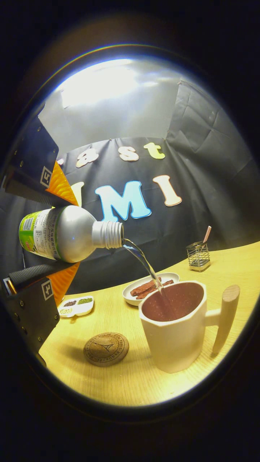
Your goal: Take the bottle from table, then pour the juice into the cup, finally place the bottle on the coaster
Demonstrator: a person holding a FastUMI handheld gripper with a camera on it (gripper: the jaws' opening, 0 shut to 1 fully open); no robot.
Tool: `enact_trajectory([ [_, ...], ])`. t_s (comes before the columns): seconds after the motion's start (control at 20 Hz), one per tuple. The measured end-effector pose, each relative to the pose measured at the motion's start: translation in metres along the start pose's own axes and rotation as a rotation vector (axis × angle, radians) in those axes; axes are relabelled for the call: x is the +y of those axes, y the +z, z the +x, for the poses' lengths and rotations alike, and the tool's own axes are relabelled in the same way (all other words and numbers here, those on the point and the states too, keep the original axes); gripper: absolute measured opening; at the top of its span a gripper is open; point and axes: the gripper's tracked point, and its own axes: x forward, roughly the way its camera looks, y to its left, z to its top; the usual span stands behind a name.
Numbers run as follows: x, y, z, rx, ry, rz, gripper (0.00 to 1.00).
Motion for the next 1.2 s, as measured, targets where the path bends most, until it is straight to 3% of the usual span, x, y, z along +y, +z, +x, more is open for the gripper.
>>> enact_trajectory([
  [0.45,-0.002,0.004,-0.004,-0.013,0.000,-0.001,0.77],
  [1.2,-0.002,0.021,0.000,-0.077,0.034,0.099,0.77],
])
